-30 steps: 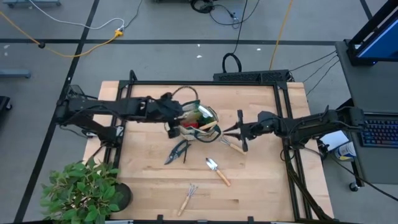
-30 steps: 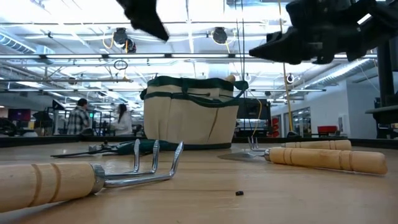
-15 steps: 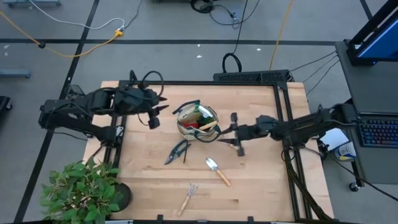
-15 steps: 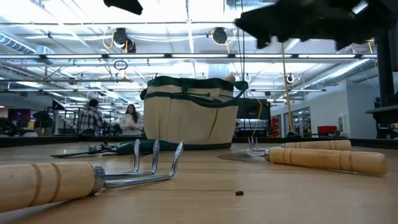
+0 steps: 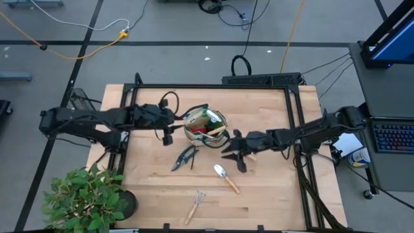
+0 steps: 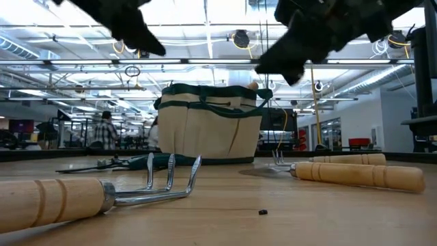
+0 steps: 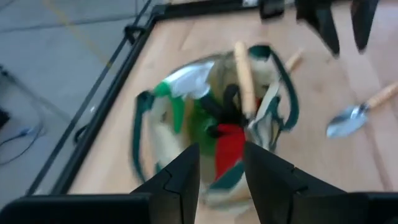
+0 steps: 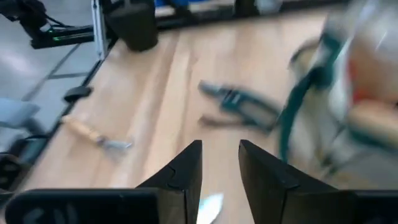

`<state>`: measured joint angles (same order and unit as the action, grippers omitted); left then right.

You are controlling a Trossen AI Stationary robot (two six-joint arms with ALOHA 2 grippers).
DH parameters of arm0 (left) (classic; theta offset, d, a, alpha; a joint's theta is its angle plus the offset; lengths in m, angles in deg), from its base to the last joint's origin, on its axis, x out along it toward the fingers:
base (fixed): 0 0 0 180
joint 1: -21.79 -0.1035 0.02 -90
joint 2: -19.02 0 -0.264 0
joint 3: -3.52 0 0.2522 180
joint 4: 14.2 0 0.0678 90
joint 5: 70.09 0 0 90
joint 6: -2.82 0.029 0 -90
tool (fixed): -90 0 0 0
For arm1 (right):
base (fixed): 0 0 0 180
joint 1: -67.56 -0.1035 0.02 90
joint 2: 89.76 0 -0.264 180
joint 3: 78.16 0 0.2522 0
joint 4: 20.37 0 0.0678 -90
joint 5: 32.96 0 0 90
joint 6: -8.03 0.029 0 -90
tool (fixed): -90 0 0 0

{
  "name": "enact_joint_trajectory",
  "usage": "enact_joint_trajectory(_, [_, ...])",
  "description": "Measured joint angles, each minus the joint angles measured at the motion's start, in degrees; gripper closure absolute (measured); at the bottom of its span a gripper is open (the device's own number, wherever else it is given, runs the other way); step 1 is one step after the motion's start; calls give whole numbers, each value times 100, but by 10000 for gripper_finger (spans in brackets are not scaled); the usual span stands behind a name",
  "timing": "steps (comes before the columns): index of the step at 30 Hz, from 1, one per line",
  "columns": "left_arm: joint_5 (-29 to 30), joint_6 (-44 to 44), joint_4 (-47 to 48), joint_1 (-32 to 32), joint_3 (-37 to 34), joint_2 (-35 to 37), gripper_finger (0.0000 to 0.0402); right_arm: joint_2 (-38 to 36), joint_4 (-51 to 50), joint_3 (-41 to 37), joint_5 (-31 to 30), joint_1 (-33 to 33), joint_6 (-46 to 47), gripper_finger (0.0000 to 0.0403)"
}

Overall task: Pick & Place Garden tools in Gardening bag
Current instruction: Put the trowel into the gardening bag

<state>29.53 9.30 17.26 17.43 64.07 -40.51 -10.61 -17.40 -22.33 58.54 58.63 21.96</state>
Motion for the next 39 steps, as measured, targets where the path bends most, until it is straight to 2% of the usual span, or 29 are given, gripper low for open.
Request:
enact_joint_trajectory(3, [-115, -59, -641, -36, -483, -2, 275, 82, -435, -5, 0, -297, 658, 300])
enact_joint_trajectory(7, [-172, -268, -1193, -103, -807, 2, 275, 224, -748, 1, -125, -699, 1017, 277])
enact_joint_trajectory(11, [-190, -478, -1256, -138, -823, 2, 275, 413, -1061, 4, -616, -995, 1545, 239])
enact_joint_trajectory(17, [-181, -510, -1258, -137, -822, 0, 275, 878, -1041, -7, -604, -1417, 2134, 205])
enact_joint_trajectory(20, [-169, -516, -1368, -136, -824, -2, 275, 1077, -662, -7, -818, -1629, 2278, 203])
enact_joint_trajectory(27, [-166, -444, -1469, -136, -822, -2, 275, 1660, -54, -4, -1961, -2111, 2102, 203])
enact_joint_trajectory(31, [-165, -402, -1464, -149, -822, -2, 275, 1940, 346, -4, -2223, -2287, 2166, 203])
enact_joint_trajectory(35, [-163, -401, -1462, -191, -822, -2, 275, 2135, 305, -2, -2576, -2403, 2138, 205])
enact_joint_trajectory(39, [-159, -410, -1460, -261, -822, -2, 275, 2264, 181, -2, -2710, -2419, 2069, 224])
